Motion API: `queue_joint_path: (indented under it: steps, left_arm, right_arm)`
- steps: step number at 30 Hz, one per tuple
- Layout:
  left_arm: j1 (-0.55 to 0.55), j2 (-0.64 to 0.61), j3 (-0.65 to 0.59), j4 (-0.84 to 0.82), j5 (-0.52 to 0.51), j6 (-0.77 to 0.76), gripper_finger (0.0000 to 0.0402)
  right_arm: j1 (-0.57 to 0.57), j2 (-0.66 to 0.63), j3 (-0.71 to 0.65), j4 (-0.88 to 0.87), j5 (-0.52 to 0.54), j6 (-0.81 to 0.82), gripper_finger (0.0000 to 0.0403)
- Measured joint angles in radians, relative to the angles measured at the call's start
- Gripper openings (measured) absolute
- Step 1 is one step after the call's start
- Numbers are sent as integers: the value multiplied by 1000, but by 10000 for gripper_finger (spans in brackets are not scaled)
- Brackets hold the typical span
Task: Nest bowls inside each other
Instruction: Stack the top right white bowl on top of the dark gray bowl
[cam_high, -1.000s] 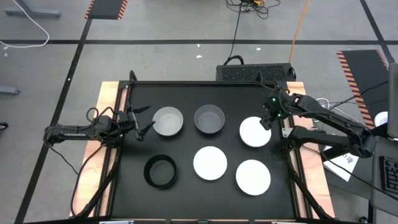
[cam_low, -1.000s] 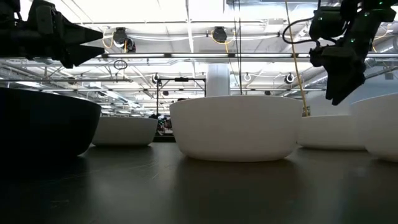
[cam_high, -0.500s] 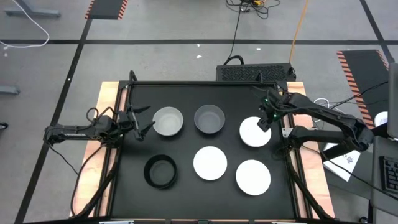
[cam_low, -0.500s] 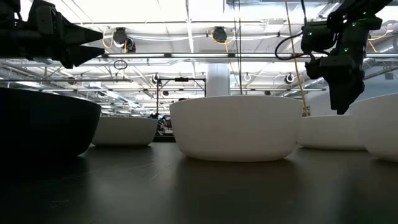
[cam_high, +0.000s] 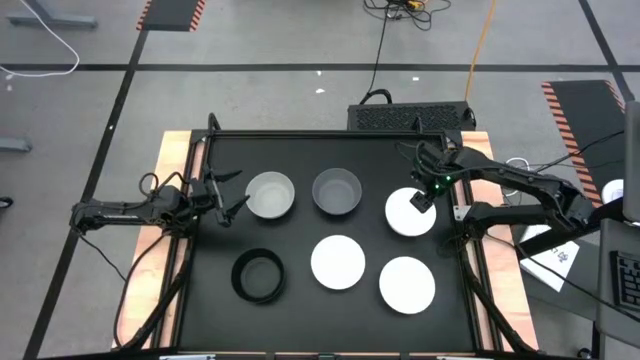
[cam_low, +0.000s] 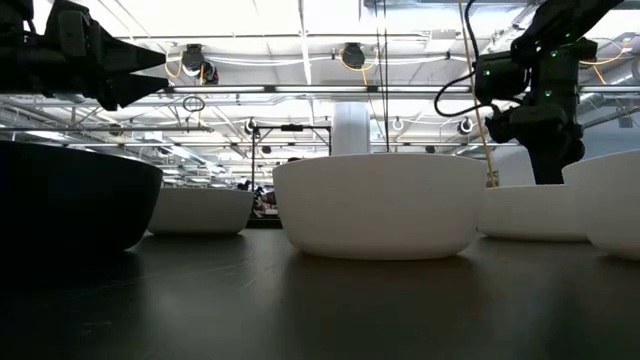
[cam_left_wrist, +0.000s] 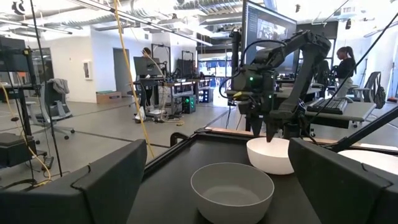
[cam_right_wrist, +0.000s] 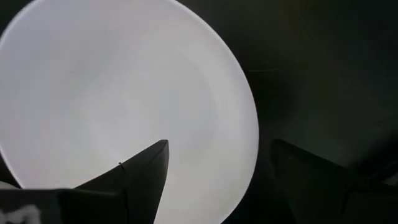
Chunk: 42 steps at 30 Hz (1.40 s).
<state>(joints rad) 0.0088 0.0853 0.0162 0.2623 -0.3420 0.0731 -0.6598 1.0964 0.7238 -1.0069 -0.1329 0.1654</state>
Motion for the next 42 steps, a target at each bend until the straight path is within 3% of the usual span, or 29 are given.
queue_joint_path:
  steps: [14,24,34,42]
  left_arm:
    - [0,0,0,-2,0,1,395]
    - [0,0,0,-6,0,1,395]
    - [0,0,0,-12,0,1,395]
    - [0,0,0,-31,1,-1,395]
  right_arm:
    - [0,84,0,27,0,-25,254]
    - [0,102,0,39,6,-23,156]
    - [0,102,0,51,10,-22,16]
    - [-2,101,0,73,29,-25,3]
